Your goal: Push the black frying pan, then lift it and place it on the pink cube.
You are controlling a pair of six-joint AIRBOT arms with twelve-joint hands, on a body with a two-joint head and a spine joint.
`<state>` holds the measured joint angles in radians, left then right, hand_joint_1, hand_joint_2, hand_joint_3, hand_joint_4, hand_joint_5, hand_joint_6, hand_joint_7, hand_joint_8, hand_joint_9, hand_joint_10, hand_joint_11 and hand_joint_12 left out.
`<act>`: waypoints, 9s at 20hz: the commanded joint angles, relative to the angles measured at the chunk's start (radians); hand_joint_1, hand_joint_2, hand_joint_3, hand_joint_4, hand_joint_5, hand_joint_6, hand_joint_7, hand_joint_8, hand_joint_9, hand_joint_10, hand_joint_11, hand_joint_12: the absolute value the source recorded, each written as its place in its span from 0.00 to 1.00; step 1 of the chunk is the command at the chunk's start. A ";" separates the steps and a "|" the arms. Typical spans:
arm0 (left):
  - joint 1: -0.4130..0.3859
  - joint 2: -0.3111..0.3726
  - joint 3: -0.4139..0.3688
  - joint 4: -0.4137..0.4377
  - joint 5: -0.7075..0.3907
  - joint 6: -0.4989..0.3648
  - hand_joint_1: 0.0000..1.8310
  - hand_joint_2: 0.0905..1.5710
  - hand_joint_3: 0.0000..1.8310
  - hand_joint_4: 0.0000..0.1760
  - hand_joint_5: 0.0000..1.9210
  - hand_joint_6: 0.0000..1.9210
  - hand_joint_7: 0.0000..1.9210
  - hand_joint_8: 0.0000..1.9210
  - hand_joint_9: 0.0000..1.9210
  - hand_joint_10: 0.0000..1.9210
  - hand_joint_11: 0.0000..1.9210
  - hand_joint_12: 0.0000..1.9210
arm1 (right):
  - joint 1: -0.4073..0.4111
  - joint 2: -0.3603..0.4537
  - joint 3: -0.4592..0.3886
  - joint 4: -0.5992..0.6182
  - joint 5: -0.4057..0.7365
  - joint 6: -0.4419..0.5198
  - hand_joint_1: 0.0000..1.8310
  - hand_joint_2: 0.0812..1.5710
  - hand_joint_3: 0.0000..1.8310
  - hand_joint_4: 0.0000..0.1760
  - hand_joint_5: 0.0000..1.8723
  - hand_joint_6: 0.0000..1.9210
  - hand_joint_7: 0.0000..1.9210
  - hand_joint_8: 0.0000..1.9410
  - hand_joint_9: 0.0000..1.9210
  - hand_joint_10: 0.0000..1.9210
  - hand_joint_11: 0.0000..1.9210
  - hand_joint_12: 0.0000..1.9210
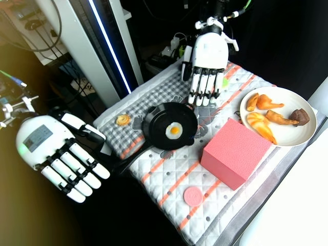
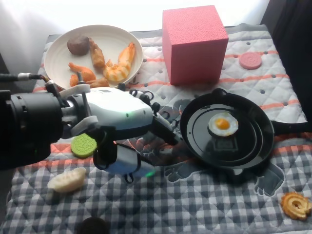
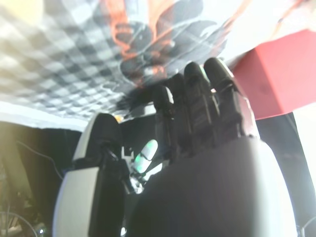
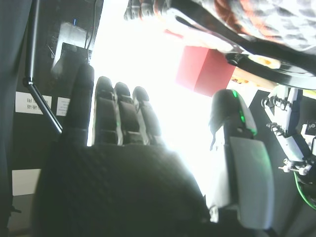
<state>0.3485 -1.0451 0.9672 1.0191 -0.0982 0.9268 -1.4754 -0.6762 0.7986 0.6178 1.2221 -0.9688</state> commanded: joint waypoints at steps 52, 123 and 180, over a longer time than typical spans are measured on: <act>-0.034 -0.108 0.090 0.053 -0.035 -0.051 0.40 0.77 0.00 0.00 0.29 0.00 0.25 0.00 0.22 0.00 0.00 0.41 | 0.001 0.002 0.003 0.009 0.137 0.003 0.18 0.75 0.00 0.00 0.00 0.00 0.00 0.00 0.00 0.00 0.00 0.15; -0.080 0.246 -0.005 -0.375 -0.309 0.010 0.36 0.82 0.00 0.31 0.20 0.12 0.25 0.00 0.14 0.23 0.00 0.72 | 0.380 -0.250 0.307 0.034 -0.396 -0.205 0.84 0.79 0.02 0.00 0.75 1.00 0.83 1.00 0.87 1.00 0.86 1.00; 0.064 0.251 0.001 -0.578 -0.474 0.114 0.33 0.84 0.00 0.00 0.25 0.02 0.24 0.00 0.14 0.31 0.00 0.81 | 0.939 -0.503 0.679 -0.068 -0.562 -0.205 0.71 0.82 0.00 0.00 0.53 1.00 0.64 1.00 0.73 1.00 0.74 1.00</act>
<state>0.4175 -0.7952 0.9638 0.4641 -0.4648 1.0496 -0.5526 -1.1801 1.4715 0.5625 0.5552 -1.1759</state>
